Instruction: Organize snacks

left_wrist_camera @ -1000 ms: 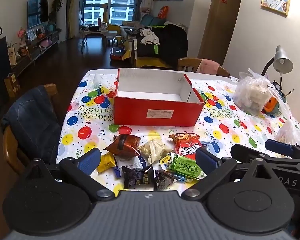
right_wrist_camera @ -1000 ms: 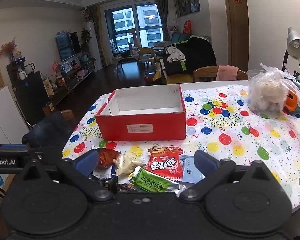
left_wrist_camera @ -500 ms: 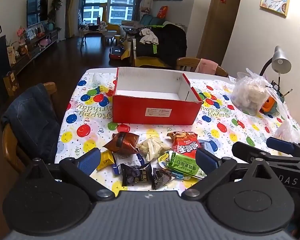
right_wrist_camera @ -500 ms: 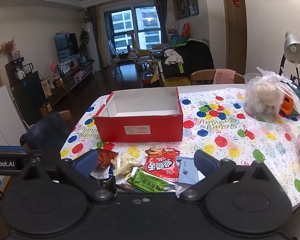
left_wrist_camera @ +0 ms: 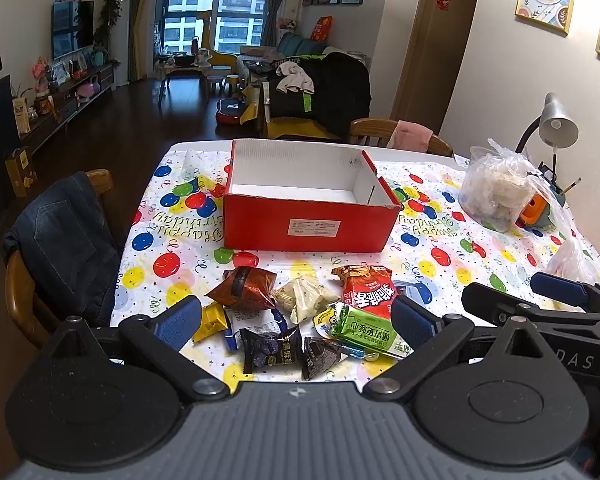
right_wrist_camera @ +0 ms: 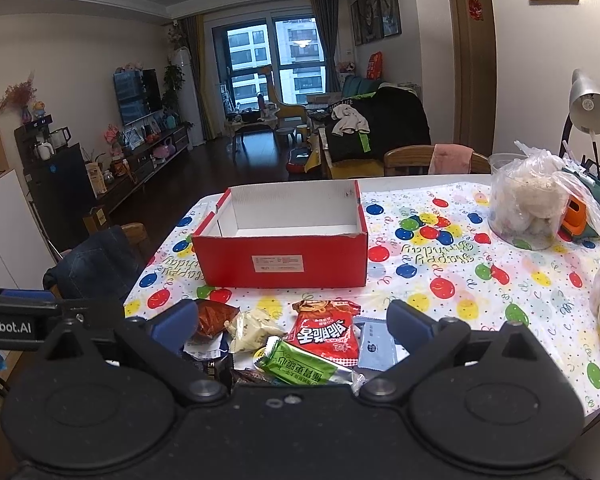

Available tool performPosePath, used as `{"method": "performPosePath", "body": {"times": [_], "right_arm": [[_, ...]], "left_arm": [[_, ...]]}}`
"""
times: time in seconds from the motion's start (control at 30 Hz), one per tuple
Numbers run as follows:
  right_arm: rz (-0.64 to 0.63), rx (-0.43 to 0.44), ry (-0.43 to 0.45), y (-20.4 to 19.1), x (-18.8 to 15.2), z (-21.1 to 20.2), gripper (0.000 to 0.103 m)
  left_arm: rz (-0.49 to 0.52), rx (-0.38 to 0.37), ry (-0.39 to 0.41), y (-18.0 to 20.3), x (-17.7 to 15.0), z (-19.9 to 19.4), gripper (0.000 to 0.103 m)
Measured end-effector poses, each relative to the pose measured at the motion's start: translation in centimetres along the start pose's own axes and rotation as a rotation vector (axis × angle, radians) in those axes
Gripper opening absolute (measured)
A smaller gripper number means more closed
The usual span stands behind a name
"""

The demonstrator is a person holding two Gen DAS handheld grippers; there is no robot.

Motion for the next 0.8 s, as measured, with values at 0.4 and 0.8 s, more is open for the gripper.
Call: {"method": "performPosePath", "body": {"times": [0.4,0.8], "right_arm": [[-0.004,-0.007,0.011,-0.09,0.18,-0.61,0.1],[-0.011,-0.01,0.016,0.01,0.34,-0.82,0.098]], "left_arm": [[0.001,-0.01,0.011,0.18,0.18,-0.43,0.102],[0.0,-0.013,0.016,0.04,0.47,-0.5,0.102]]}}
Point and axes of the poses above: each gripper's, at about its wrist camera, not at the fingertips, and z roughly the way its jaws point, y to its right, x to its top, the point moved 10 cm from there along z, roughly the way its jaws point, and after that the axes turned 14 degrees about -y, right-handed, at the moved point
